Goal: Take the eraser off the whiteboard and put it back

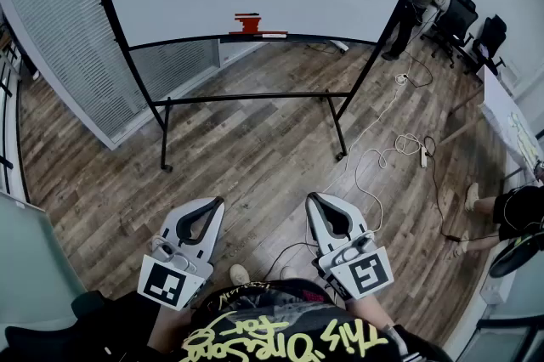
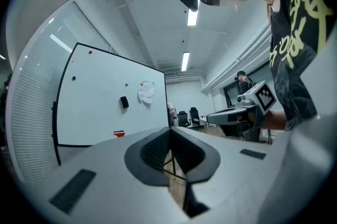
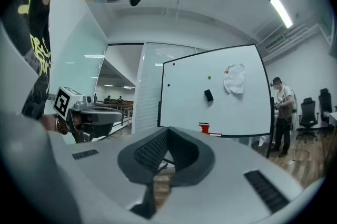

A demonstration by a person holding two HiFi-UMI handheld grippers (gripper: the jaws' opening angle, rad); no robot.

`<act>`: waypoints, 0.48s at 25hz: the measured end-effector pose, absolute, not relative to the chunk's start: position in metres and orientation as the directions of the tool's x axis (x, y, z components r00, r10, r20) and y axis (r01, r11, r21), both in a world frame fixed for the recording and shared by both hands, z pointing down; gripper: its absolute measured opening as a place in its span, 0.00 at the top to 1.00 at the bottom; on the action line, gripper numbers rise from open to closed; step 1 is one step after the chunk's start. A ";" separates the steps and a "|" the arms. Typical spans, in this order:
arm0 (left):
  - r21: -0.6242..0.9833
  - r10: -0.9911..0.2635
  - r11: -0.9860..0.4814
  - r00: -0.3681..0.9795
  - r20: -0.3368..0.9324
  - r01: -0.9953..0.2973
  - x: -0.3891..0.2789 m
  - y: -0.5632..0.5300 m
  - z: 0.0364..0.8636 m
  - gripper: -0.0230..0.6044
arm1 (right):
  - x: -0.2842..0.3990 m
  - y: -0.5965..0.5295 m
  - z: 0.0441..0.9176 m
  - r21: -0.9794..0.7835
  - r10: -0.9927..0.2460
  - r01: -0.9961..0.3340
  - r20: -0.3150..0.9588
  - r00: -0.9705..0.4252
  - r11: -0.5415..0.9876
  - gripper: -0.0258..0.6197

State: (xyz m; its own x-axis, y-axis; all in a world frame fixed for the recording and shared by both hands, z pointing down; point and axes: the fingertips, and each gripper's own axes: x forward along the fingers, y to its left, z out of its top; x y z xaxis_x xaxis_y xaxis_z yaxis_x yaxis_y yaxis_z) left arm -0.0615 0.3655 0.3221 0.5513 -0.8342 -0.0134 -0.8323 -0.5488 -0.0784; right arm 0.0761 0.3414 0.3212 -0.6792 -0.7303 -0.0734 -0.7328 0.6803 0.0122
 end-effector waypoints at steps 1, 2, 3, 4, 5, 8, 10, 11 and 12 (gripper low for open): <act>-0.077 -0.833 -0.551 0.554 -0.014 -0.831 -0.063 0.367 0.322 0.95 | 0.074 0.343 0.321 0.013 -0.731 -0.734 -0.074 -0.678 0.679 0.95; -0.077 -0.831 -0.553 0.555 -0.014 -0.830 -0.064 0.368 0.323 0.95 | 0.073 0.345 0.321 0.015 -0.732 -0.734 -0.074 -0.678 0.679 0.95; -0.076 -0.830 -0.554 0.557 -0.014 -0.829 -0.064 0.369 0.322 0.95 | 0.071 0.346 0.321 0.016 -0.732 -0.735 -0.075 -0.677 0.678 0.95; -0.076 -0.830 -0.555 0.558 -0.015 -0.828 -0.065 0.370 0.322 0.95 | 0.070 0.347 0.320 0.017 -0.733 -0.736 -0.076 -0.676 0.677 0.95; -0.076 -0.829 -0.556 0.558 -0.017 -0.828 -0.065 0.371 0.321 0.95 | 0.070 0.348 0.319 0.019 -0.733 -0.736 -0.077 -0.676 0.676 0.95; -0.078 -0.827 -0.559 0.562 -0.018 -0.825 -0.066 0.371 0.321 0.95 | 0.070 0.349 0.320 0.022 -0.738 -0.741 -0.075 -0.671 0.671 0.95; -0.076 -0.825 -0.563 0.566 -0.018 -0.823 -0.066 0.369 0.321 0.95 | 0.070 0.347 0.321 0.023 -0.740 -0.742 -0.069 -0.669 0.670 0.95; -0.074 -0.823 -0.565 0.567 -0.019 -0.822 -0.065 0.368 0.321 0.95 | 0.070 0.347 0.322 0.021 -0.739 -0.741 -0.068 -0.670 0.671 0.95; -0.074 -0.822 -0.566 0.569 -0.019 -0.821 -0.066 0.368 0.321 0.95 | 0.069 0.346 0.322 0.016 -0.737 -0.740 -0.069 -0.672 0.673 0.95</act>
State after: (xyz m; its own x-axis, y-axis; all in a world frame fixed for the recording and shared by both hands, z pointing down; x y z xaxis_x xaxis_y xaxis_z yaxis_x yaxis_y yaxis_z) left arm -0.0656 0.3676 0.3210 0.5691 -0.8221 -0.0194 -0.8208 -0.5664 -0.0740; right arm 0.0688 0.3464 0.3217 -0.6721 -0.7372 -0.0692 -0.7396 0.6729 0.0161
